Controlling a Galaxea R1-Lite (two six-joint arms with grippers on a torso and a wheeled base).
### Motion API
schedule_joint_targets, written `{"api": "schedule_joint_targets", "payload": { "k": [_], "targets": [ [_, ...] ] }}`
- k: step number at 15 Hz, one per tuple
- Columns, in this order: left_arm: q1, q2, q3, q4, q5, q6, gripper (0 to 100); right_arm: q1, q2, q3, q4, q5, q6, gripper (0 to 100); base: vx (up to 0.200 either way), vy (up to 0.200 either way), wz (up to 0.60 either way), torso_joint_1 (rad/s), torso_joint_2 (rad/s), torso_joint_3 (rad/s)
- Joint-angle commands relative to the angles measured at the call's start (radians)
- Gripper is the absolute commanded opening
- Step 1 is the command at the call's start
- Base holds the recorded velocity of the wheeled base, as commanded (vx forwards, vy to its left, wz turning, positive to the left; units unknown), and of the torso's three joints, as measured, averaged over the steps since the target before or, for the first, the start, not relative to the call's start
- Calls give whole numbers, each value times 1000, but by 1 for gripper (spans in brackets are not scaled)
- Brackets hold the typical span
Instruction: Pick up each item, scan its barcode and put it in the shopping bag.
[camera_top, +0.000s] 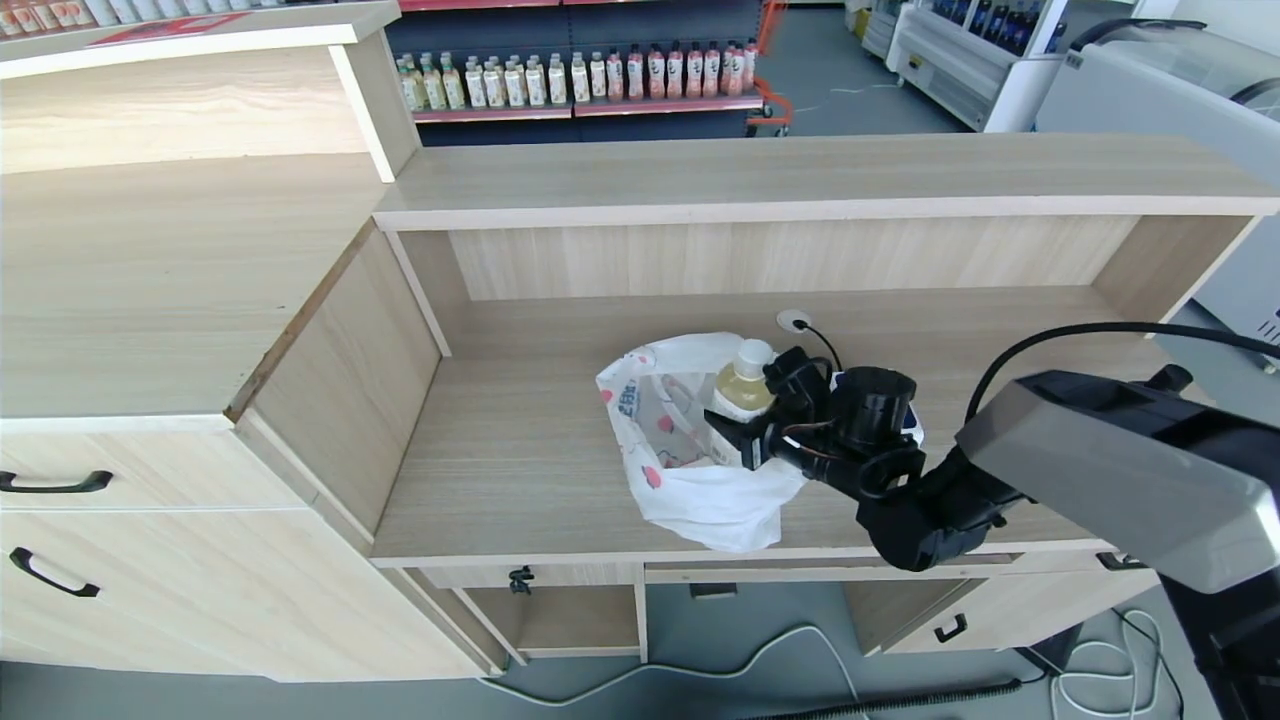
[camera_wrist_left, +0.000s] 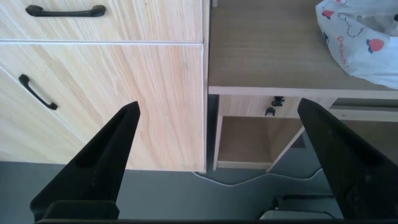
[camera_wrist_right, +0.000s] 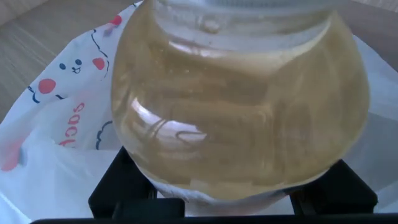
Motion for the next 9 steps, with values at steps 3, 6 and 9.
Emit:
{"api": "schedule_joint_targets", "payload": {
  "k": [3,6,9],
  "targets": [
    [1,0,0,-1,1,0,100,19,62,-2,-34,-1,-13,0,0,0,0,0,0,0],
    [1,0,0,1,1,0,100,19,73,10,-65,0,-21,100,0,0,0,0,0,0],
    [1,0,0,-1,1,2,100,13,27,0,-57,3,-11,100,0,0,0,0,0,0]
  ]
}}
